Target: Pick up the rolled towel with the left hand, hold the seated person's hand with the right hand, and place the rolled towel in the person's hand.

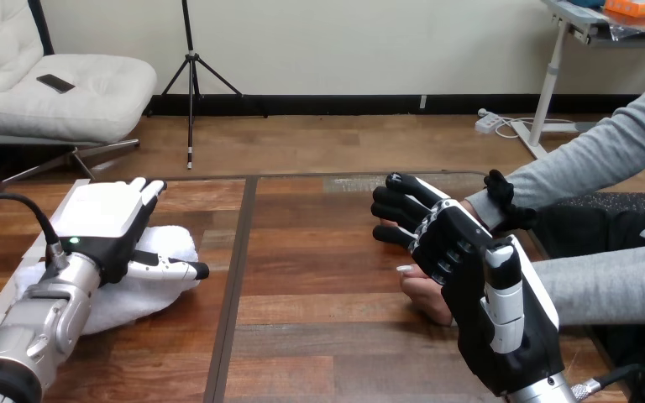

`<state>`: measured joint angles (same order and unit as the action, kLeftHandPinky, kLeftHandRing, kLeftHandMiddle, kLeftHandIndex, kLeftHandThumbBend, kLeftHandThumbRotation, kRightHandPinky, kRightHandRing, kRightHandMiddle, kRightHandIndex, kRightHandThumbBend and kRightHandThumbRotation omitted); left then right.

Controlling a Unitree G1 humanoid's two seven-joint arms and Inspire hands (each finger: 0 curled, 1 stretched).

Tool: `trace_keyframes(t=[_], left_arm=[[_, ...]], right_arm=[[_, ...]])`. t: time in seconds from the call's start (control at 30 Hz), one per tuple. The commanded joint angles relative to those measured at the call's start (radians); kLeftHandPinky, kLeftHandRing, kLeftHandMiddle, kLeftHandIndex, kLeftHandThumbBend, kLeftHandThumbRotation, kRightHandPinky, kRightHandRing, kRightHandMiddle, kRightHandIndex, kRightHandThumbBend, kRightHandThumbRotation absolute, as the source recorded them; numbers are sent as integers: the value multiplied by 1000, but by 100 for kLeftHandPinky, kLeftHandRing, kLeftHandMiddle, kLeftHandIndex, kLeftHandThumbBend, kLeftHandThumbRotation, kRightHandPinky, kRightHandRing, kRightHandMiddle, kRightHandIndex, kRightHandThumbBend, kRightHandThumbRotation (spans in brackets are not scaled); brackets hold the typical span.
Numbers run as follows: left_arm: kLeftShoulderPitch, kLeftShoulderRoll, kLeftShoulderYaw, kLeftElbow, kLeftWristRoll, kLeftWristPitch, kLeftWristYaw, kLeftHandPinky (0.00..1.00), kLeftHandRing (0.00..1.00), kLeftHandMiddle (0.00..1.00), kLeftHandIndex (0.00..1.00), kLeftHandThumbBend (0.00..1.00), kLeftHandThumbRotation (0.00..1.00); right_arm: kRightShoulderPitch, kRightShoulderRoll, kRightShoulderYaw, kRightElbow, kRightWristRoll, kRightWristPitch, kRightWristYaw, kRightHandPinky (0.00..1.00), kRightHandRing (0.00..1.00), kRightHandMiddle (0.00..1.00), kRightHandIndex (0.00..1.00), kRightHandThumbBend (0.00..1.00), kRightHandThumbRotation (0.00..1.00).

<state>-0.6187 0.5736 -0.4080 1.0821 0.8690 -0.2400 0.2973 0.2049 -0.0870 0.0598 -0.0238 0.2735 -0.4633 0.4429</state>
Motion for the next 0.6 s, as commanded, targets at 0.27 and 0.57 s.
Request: trace_keyframes(t=[0.27, 0.57], left_arm=[[-87, 23, -3, 2, -29, -5, -14, 93, 94, 96, 93, 100, 81], [-100, 17, -10, 6, -30, 13, -52, 93, 95, 97, 94, 98, 84]], right_arm=[[-44, -3, -13, -32, 8, -18, 1, 82, 85, 84, 84, 89, 100], [-39, -5, -15, -40, 8, -15, -2, 82, 85, 84, 84, 89, 100]])
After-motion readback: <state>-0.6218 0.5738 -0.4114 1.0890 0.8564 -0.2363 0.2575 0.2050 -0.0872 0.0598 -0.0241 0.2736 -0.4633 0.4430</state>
